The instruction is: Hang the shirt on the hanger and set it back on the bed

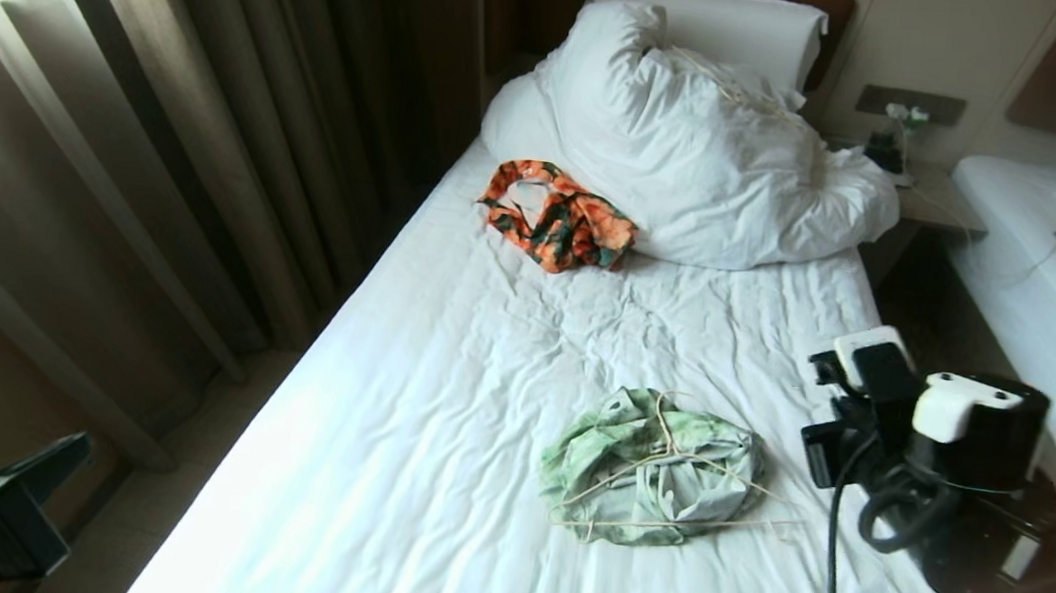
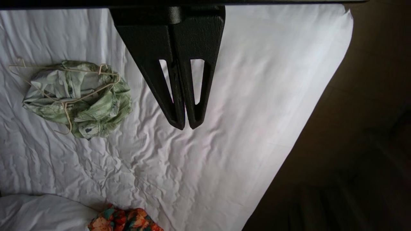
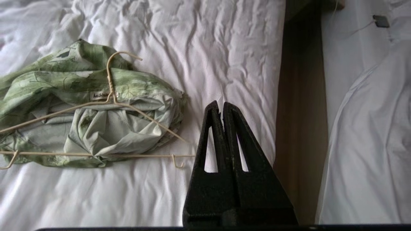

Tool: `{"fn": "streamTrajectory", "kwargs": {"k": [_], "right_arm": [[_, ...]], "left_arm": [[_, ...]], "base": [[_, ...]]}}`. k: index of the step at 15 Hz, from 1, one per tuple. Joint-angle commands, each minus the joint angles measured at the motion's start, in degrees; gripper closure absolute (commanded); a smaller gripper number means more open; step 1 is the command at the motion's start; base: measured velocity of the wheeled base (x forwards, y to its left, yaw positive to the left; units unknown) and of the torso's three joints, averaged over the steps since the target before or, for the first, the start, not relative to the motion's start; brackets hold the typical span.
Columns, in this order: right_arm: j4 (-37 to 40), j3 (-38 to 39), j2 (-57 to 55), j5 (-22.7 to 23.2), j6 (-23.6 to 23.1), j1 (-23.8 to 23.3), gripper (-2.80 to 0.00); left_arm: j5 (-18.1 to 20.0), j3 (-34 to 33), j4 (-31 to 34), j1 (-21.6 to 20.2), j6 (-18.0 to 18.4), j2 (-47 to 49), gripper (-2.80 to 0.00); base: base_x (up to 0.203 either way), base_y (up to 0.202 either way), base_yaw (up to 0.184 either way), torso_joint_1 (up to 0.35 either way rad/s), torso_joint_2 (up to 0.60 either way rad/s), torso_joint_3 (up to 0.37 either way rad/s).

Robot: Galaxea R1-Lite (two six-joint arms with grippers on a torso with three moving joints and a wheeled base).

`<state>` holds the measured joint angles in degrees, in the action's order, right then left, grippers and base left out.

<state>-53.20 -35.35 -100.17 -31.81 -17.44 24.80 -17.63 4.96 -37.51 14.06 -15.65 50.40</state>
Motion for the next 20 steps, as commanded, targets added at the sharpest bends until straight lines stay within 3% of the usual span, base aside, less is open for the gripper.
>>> {"fn": "streamTrajectory", "kwargs": {"k": [1, 3, 5, 7, 9, 12, 16, 20], "right_arm": [[-0.1, 5.2, 16.7, -0.1, -1.0, 0.2, 0.0], [2.9, 7.4, 27.6, -0.5, -1.6, 0.3, 0.0], [11.0, 7.6, 38.4, -1.6, -1.9, 0.3, 0.0], [20.5, 6.5, 47.6, -2.5, -2.0, -0.7, 0.0], [31.6, 4.3, 56.0, -2.9, -2.1, -4.6, 0.0], [44.3, 0.6, 65.8, -2.9, -2.2, -8.2, 0.0], [51.3, 0.7, 73.7, -1.5, -2.3, -16.0, 0.0], [57.7, 2.3, 82.4, -0.7, -2.0, -23.2, 0.0]], "left_arm": [[-0.9, 0.0, 4.0, -0.1, 0.5, -9.8, 0.0], [-3.2, 2.7, 15.3, -0.4, 2.3, -21.4, 0.0], [-5.0, 9.6, 32.7, -2.7, 3.6, -31.4, 0.0], [-7.6, 17.1, 40.6, -7.1, 3.6, -33.9, 0.0], [-10.7, 18.2, 42.8, -8.4, 3.8, -33.7, 0.0], [-10.1, 18.3, 44.4, -11.1, 4.4, -34.6, 0.0], [0.9, 17.0, 52.2, -14.0, 11.3, -45.4, 0.0], [3.5, 10.9, 53.5, -14.4, 13.7, -50.3, 0.0]], "base": [[0.0, 0.0, 0.0, 0.0, 0.0, 0.0], [0.0, 0.0, 0.0, 0.0, 0.0, 0.0], [0.0, 0.0, 0.0, 0.0, 0.0, 0.0], [0.0, 0.0, 0.0, 0.0, 0.0, 0.0], [0.0, 0.0, 0.0, 0.0, 0.0, 0.0], [0.0, 0.0, 0.0, 0.0, 0.0, 0.0], [0.0, 0.0, 0.0, 0.0, 0.0, 0.0], [0.0, 0.0, 0.0, 0.0, 0.0, 0.0]]}}
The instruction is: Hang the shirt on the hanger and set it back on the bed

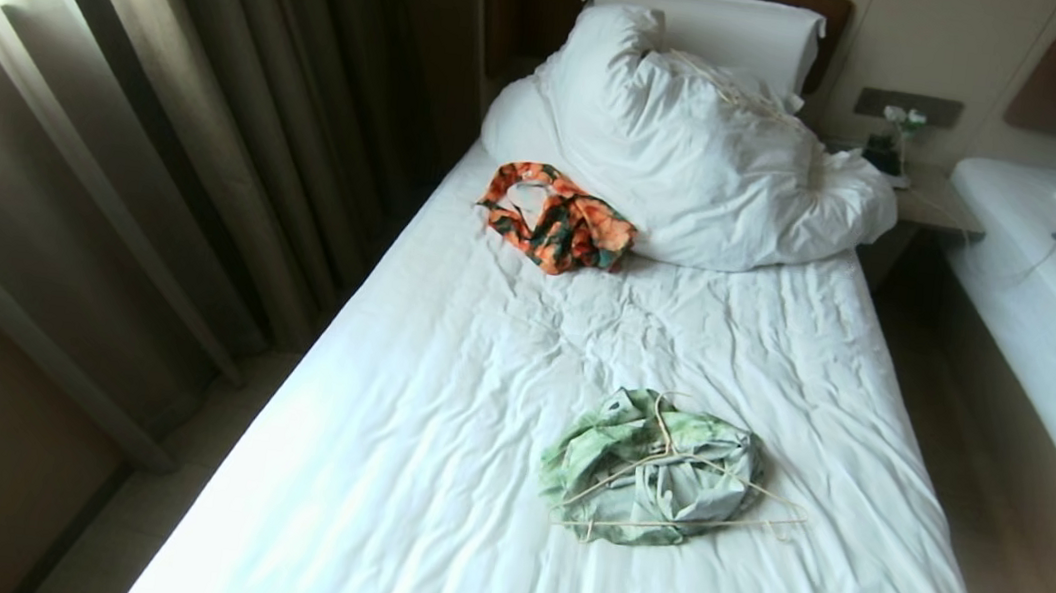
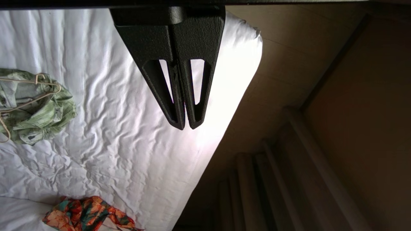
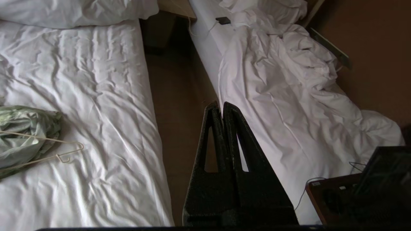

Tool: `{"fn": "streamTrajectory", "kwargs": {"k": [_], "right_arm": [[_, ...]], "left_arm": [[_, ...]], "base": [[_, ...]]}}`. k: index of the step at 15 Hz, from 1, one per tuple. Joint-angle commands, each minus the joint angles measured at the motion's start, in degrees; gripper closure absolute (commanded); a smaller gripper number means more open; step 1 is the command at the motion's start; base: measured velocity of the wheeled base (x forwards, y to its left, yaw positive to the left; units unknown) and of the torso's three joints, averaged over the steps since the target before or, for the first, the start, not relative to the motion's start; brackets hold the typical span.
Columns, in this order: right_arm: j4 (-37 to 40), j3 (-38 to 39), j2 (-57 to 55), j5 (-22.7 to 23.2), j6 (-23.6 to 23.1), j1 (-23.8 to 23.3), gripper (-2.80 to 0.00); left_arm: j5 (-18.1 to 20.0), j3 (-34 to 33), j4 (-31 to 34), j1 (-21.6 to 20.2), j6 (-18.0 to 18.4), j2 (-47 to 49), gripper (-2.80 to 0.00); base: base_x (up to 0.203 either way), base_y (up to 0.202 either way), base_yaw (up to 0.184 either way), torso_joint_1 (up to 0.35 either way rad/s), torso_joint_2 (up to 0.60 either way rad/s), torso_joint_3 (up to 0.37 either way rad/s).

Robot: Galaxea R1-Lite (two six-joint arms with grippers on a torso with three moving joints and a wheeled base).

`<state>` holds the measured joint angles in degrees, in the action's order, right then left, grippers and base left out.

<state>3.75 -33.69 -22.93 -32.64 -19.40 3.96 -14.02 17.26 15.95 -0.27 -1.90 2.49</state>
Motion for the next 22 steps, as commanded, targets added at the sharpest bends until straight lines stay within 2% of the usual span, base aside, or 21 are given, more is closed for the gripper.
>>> {"fn": "streamTrajectory", "kwargs": {"k": [1, 3, 5, 6, 8, 9, 11, 13, 14, 17, 20, 22], "right_arm": [[1.2, 2.7, 7.9, 1.3, 0.0, -3.2, 0.0], [1.5, 8.4, 11.9, 5.3, 0.6, -3.7, 0.0], [1.5, 12.4, 14.6, 12.1, 5.2, -3.8, 0.0], [1.6, 14.3, 16.1, 17.4, 9.0, -3.8, 0.0], [1.8, 18.0, 19.5, 27.7, 16.0, -3.9, 0.0], [1.9, 19.8, 21.0, 32.5, 18.0, -3.9, 0.0], [1.6, 22.8, 22.9, 37.1, 19.0, -3.9, 0.0], [1.5, 25.0, 22.9, 37.3, 19.1, -4.0, 0.0], [1.4, 26.2, 22.9, 37.3, 19.1, -4.0, 0.0], [1.4, 28.3, 22.9, 37.2, 19.1, -4.0, 0.0], [1.4, 31.2, 22.9, 32.6, 16.5, -4.0, 0.0], [1.5, 31.8, 22.9, 32.4, 18.4, -4.0, 0.0]], "left_arm": [[0.1, -2.3, -0.3, -0.1, 0.1, -2.5, 0.0], [1.1, -4.6, -1.3, -0.1, 0.5, -2.5, 0.0], [2.2, -9.2, -4.2, -0.1, 1.9, -2.5, 0.0], [3.1, -11.6, -8.7, -0.1, 2.9, -2.5, 0.0], [5.6, -13.4, -11.7, -0.1, 7.6, -2.5, 0.0], [8.0, -13.7, -11.8, -0.1, 8.2, -2.5, 0.0], [12.3, -13.8, -11.6, -0.1, 8.4, -2.5, 0.0], [16.0, -15.8, -12.0, 0.0, 8.3, -2.5, 0.0], [16.3, -15.9, -12.1, 0.4, 7.8, -2.6, 0.0], [16.3, -15.9, -12.1, 0.4, 7.6, -2.5, 0.0], [15.9, -15.9, -12.1, 0.4, 5.9, -2.5, 0.0], [15.8, -15.9, -12.1, 0.4, 5.2, -2.5, 0.0]], "base": [[0.0, 0.0, 0.0, 0.0, 0.0, 0.0], [0.0, 0.0, 0.0, 0.0, 0.0, 0.0], [0.0, 0.0, 0.0, 0.0, 0.0, 0.0], [0.0, 0.0, 0.0, 0.0, 0.0, 0.0], [0.0, 0.0, 0.0, 0.0, 0.0, 0.0], [0.0, 0.0, 0.0, 0.0, 0.0, 0.0], [0.0, 0.0, 0.0, 0.0, 0.0, 0.0], [0.0, 0.0, 0.0, 0.0, 0.0, 0.0], [0.0, 0.0, 0.0, 0.0, 0.0, 0.0], [0.0, 0.0, 0.0, 0.0, 0.0, 0.0], [0.0, 0.0, 0.0, 0.0, 0.0, 0.0], [0.0, 0.0, 0.0, 0.0, 0.0, 0.0]]}}
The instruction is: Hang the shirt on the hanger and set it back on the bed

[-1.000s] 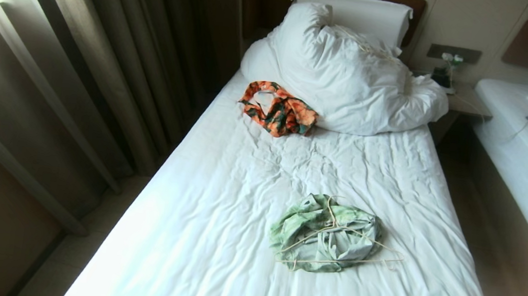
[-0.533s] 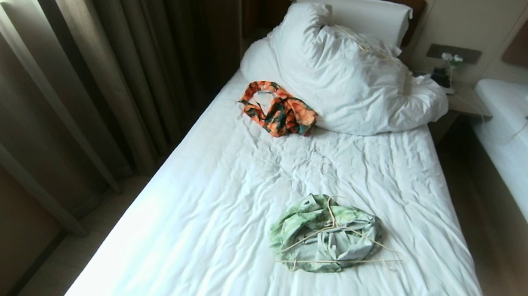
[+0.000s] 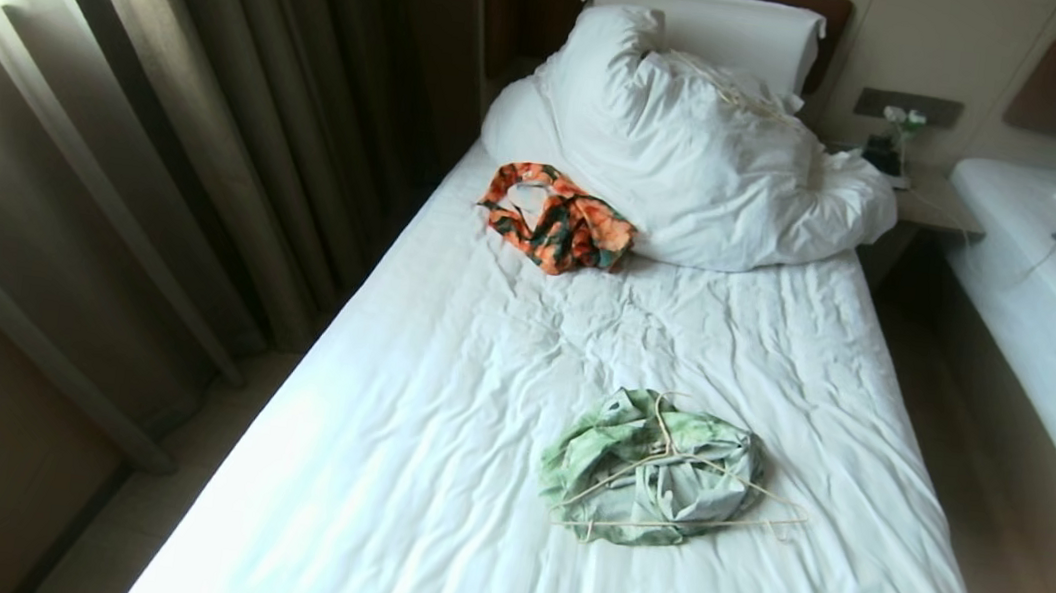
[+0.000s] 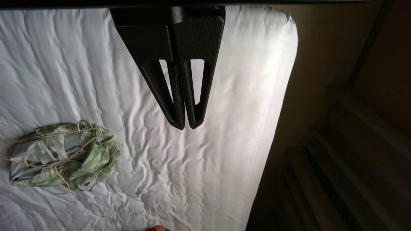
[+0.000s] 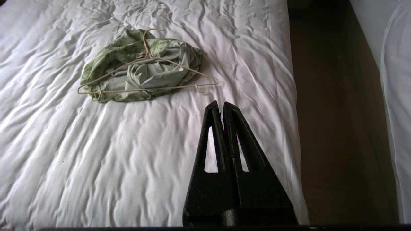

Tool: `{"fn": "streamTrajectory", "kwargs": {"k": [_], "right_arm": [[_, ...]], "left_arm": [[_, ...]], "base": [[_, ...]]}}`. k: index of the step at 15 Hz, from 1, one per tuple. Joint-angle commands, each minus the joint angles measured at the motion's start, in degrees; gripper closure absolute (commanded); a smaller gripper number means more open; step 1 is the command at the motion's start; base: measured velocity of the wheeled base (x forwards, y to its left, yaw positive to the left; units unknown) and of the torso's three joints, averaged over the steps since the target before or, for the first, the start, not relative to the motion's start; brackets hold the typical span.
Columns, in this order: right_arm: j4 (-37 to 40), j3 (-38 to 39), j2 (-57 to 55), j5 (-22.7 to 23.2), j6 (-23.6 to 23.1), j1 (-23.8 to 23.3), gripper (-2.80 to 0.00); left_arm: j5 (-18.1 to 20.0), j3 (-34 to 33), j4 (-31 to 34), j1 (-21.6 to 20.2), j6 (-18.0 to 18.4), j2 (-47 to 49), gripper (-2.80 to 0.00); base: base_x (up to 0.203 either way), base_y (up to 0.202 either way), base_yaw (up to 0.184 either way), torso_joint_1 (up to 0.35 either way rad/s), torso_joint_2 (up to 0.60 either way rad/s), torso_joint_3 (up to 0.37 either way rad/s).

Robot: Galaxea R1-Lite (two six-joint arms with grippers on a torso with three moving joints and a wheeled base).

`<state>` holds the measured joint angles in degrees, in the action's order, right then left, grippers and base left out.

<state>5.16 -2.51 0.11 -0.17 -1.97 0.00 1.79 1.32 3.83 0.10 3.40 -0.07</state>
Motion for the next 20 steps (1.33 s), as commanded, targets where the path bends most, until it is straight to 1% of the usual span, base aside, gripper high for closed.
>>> {"fn": "streamTrajectory", "kwargs": {"k": [1, 20], "right_arm": [[0.0, 0.6, -0.1, -0.1, 1.4, 0.0, 0.0], [-0.1, 0.7, -0.1, -0.6, 2.4, 0.0, 0.0]], "left_arm": [[0.0, 0.0, 0.0, 0.0, -0.4, 0.1, 0.0], [-0.3, 0.0, 0.0, 0.0, -0.7, 0.1, 0.0]], "base": [[0.0, 0.0, 0.0, 0.0, 0.0, 0.0], [0.0, 0.0, 0.0, 0.0, 0.0, 0.0]]}}
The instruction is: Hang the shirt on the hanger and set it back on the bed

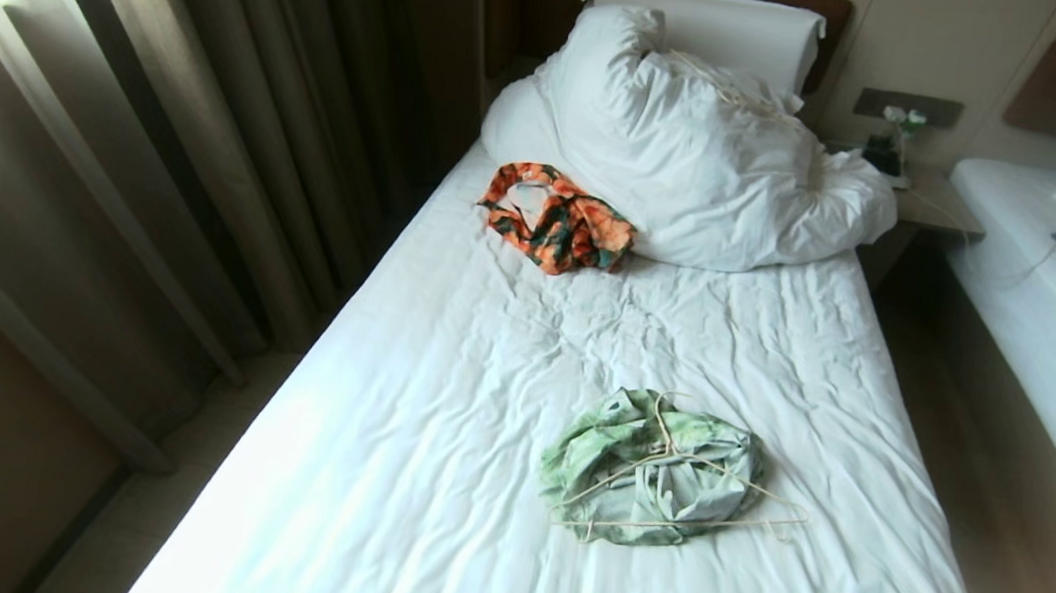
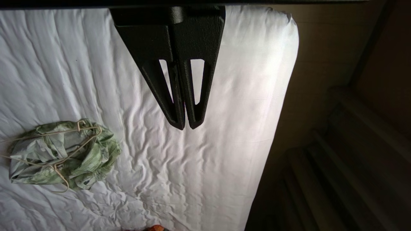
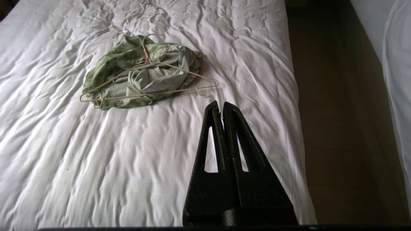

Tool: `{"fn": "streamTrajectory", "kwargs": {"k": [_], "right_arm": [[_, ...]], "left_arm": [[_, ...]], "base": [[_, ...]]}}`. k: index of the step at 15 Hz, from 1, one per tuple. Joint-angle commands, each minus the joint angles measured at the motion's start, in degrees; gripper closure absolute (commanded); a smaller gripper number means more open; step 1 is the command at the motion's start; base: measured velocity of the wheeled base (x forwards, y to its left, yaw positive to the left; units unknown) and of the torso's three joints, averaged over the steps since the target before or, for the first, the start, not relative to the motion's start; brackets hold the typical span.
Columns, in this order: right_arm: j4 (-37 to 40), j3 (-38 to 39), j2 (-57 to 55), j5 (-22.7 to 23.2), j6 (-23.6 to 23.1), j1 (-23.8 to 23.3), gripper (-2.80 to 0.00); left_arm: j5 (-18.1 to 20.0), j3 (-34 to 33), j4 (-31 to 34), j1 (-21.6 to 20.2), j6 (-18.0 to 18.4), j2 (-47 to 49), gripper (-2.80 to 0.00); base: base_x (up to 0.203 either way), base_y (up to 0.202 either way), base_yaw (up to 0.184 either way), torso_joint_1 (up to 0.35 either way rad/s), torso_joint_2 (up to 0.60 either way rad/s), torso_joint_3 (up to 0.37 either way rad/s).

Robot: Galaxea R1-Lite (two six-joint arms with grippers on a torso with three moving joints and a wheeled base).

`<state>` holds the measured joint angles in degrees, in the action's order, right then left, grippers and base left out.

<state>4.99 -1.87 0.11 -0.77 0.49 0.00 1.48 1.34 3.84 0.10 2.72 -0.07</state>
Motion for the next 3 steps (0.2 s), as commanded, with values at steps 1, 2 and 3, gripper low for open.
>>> {"fn": "streamTrajectory", "kwargs": {"k": [1, 2, 3], "right_arm": [[0.0, 0.0, -0.1, 0.1, -0.1, 0.0, 0.0], [0.0, 0.0, -0.1, 0.1, -0.1, 0.0, 0.0], [0.0, 0.0, -0.1, 0.0, 0.0, 0.0, 0.0]], "left_arm": [[0.0, 0.0, 0.0, 0.0, 0.0, 0.1, 0.0], [0.0, 0.0, 0.0, 0.0, 0.0, 0.1, 0.0], [0.0, 0.0, 0.0, 0.0, 0.0, 0.1, 0.0]], "base": [[0.0, 0.0, 0.0, 0.0, 0.0, 0.0], [0.0, 0.0, 0.0, 0.0, 0.0, 0.0], [0.0, 0.0, 0.0, 0.0, 0.0, 0.0]]}}
